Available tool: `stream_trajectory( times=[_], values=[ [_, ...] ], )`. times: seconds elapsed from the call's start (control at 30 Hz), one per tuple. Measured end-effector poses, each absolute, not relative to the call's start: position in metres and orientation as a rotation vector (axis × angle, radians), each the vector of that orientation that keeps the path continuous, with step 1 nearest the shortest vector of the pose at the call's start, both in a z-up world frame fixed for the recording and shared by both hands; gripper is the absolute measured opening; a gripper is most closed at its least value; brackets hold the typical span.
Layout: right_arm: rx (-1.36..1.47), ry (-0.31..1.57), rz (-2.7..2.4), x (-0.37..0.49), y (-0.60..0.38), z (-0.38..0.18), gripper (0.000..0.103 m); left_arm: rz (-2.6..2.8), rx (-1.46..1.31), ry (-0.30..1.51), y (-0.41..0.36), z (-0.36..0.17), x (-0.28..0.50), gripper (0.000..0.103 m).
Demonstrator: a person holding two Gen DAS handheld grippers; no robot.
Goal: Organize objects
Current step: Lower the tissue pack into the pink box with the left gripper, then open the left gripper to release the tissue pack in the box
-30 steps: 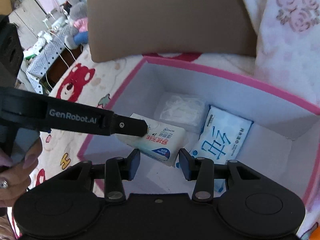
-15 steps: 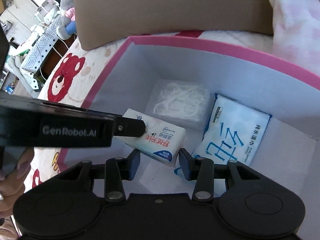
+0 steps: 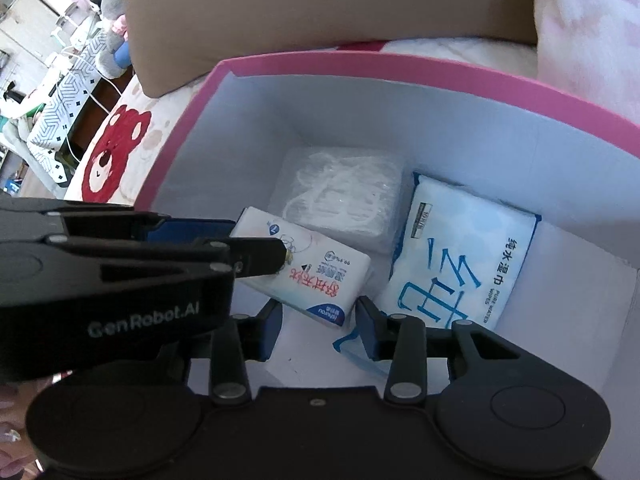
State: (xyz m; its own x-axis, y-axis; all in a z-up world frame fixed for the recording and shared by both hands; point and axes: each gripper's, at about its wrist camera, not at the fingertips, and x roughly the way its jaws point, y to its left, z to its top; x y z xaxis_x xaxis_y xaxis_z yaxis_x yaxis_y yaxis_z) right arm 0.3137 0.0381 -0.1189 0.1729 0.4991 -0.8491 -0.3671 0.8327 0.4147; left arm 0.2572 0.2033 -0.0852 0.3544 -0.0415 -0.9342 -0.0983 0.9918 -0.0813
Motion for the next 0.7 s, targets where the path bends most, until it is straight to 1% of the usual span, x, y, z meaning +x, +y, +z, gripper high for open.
stream_trajectory(
  times=[0.13, 0.23, 0.33, 0.43, 0.57, 0.7],
  values=[
    [0.12, 1.269, 0.594, 0.315, 0.04, -0.123, 0.04, 0.038, -0.114, 1.206, 0.201, -0.086, 0.257, 0.029],
    [0.12, 1.275, 0.583, 0.316, 0.042, -0.126, 0.039, 0.039, -0.131, 1.186, 0.204, -0.086, 0.255, 0.029],
    [0.111, 1.282, 0.581, 0.316, 0.045, -0.125, 0.039, 0.052, -0.153, 1.156, 0.205, -0.084, 0.251, 0.029],
    [0.112, 1.277, 0.634, 0.313, 0.041, -0.119, 0.041, 0.05, -0.155, 1.166, 0.206, -0.077, 0.247, 0.036],
    [0.103, 1.248, 0.638, 0.303, 0.03, -0.105, 0.041, 0.036, -0.14, 1.141, 0.205, -0.058, 0.24, 0.039],
    [0.022, 1.206, 0.605, 0.287, 0.023, -0.09, 0.042, 0.014, -0.175, 1.12, 0.204, -0.044, 0.231, 0.04]
  ],
)
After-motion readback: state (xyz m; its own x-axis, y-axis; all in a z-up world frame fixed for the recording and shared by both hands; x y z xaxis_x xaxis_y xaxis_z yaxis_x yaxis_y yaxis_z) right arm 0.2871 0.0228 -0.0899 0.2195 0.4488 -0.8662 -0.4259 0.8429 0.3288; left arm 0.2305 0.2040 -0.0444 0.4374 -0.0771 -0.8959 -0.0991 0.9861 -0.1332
